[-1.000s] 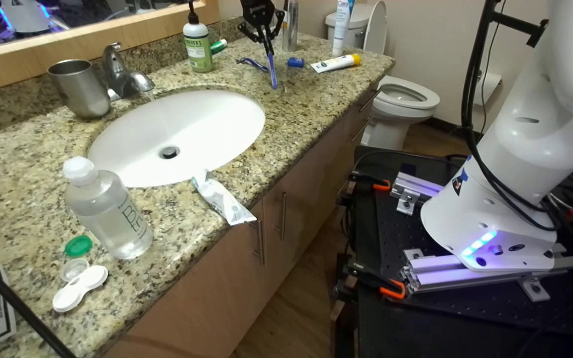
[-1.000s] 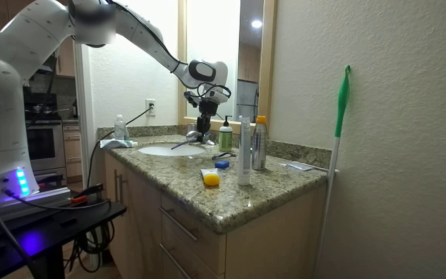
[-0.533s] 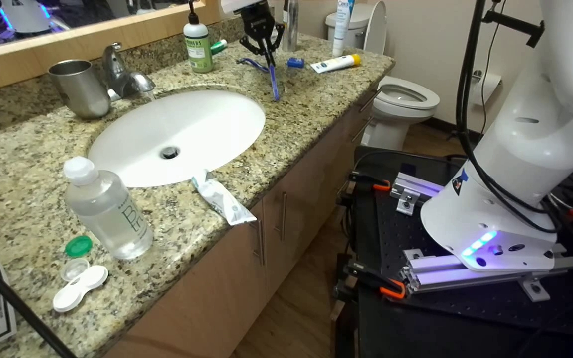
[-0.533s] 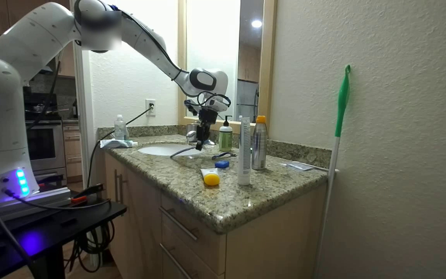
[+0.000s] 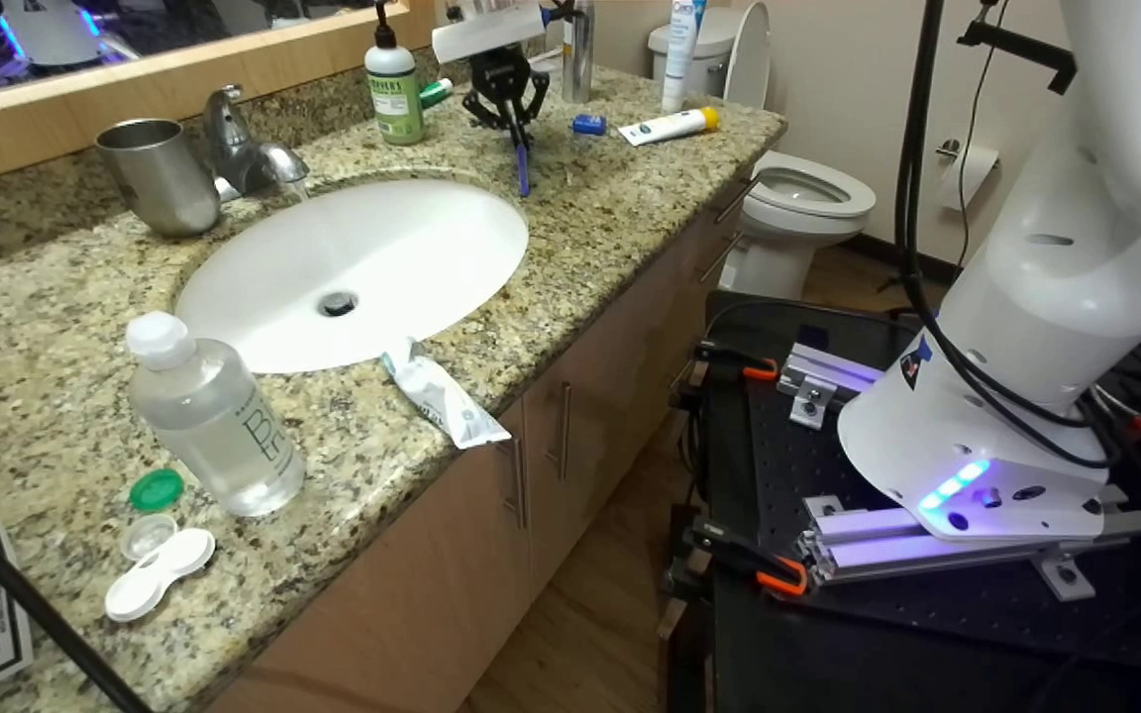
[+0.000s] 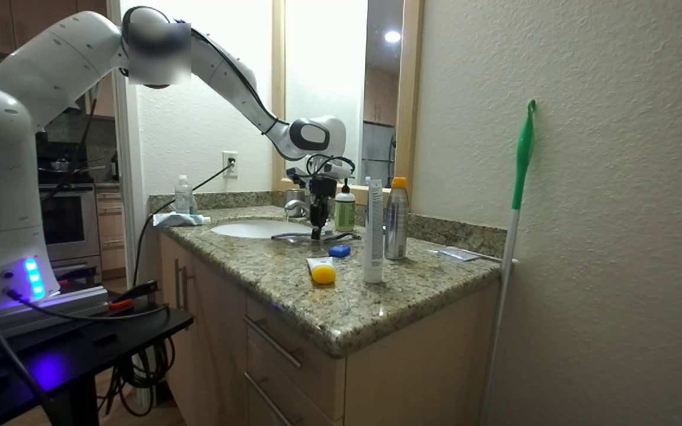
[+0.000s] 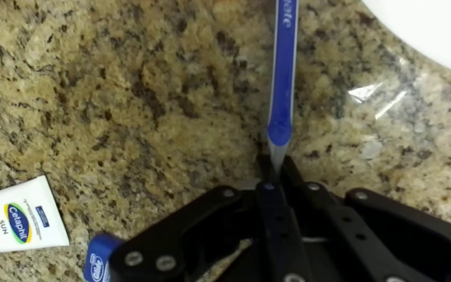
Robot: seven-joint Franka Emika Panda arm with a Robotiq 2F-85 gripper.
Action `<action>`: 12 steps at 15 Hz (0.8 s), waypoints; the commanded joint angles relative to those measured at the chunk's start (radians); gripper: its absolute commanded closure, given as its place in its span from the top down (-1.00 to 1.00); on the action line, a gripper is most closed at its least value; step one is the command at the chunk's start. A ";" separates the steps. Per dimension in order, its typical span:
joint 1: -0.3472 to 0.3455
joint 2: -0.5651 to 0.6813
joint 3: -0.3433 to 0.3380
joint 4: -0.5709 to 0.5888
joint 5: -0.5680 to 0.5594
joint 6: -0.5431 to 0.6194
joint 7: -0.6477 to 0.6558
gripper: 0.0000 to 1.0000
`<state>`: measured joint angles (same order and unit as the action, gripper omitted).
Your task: Put the blue toothbrush in the silver cup, remove the toothbrush from the cup and put it on the right side of the counter
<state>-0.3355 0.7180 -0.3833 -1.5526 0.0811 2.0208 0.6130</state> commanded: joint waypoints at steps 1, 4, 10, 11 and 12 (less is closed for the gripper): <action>0.002 -0.034 0.008 -0.038 -0.014 -0.001 -0.028 -0.22; 0.014 -0.057 0.012 -0.063 -0.028 -0.047 -0.071 0.22; 0.080 -0.280 -0.003 -0.271 -0.108 0.000 -0.165 0.98; 0.092 -0.339 -0.008 -0.316 -0.136 0.010 -0.169 1.00; 0.098 -0.391 -0.010 -0.349 -0.161 0.016 -0.165 1.00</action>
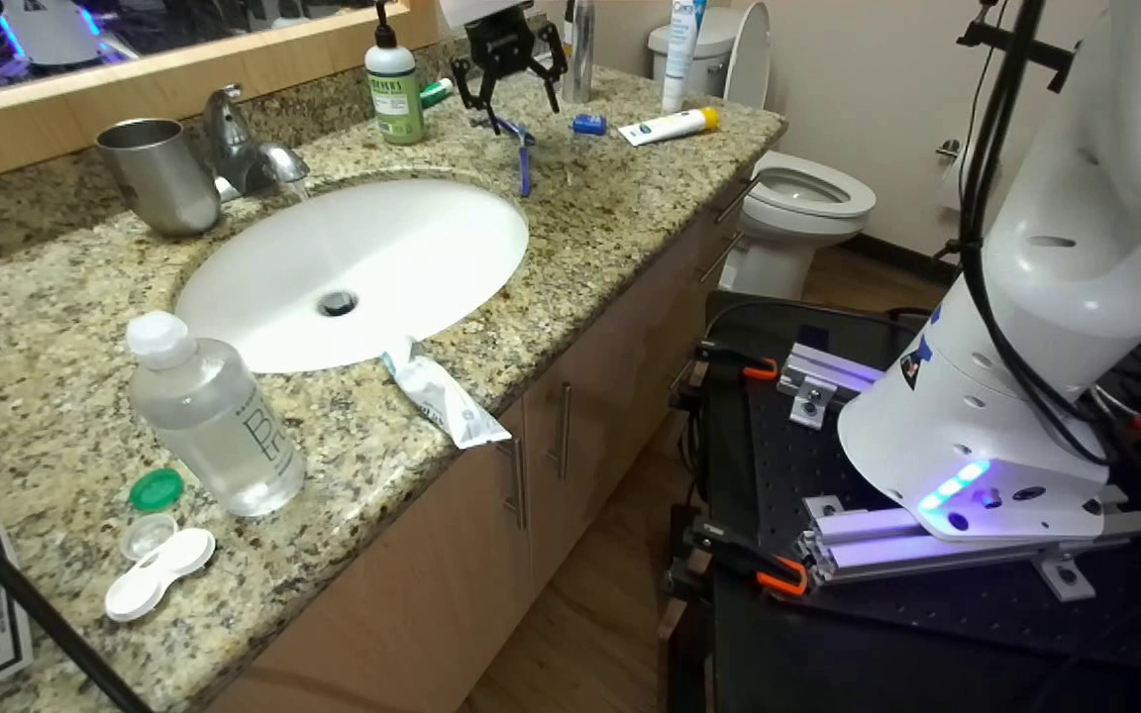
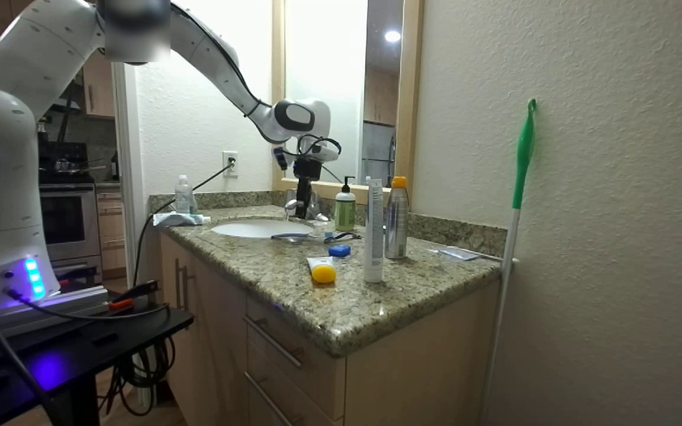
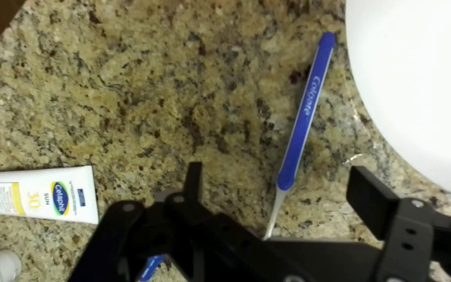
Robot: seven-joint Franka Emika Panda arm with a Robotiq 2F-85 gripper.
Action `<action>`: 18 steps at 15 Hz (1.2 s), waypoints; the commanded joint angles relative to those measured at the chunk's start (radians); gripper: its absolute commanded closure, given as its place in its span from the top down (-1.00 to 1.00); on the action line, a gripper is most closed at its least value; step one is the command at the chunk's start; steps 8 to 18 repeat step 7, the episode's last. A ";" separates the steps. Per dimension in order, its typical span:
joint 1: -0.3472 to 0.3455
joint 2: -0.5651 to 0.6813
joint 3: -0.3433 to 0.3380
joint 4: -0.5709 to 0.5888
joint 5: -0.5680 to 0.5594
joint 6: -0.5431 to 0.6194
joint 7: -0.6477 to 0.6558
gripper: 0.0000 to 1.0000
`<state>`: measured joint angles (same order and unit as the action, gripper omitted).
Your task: Put the blue toothbrush in the silver cup, remove the toothbrush from the cup and put it on the right side of the counter
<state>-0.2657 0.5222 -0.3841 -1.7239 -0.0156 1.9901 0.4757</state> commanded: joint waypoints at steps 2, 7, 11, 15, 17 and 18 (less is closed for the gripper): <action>0.035 -0.309 -0.012 -0.252 -0.118 0.080 -0.024 1.00; 0.005 -0.389 0.015 -0.265 -0.126 0.101 -0.014 1.00; 0.005 -0.389 0.015 -0.265 -0.126 0.101 -0.014 1.00; 0.005 -0.389 0.015 -0.265 -0.126 0.101 -0.014 1.00; 0.005 -0.389 0.015 -0.265 -0.126 0.101 -0.014 1.00; 0.005 -0.389 0.015 -0.265 -0.126 0.101 -0.014 1.00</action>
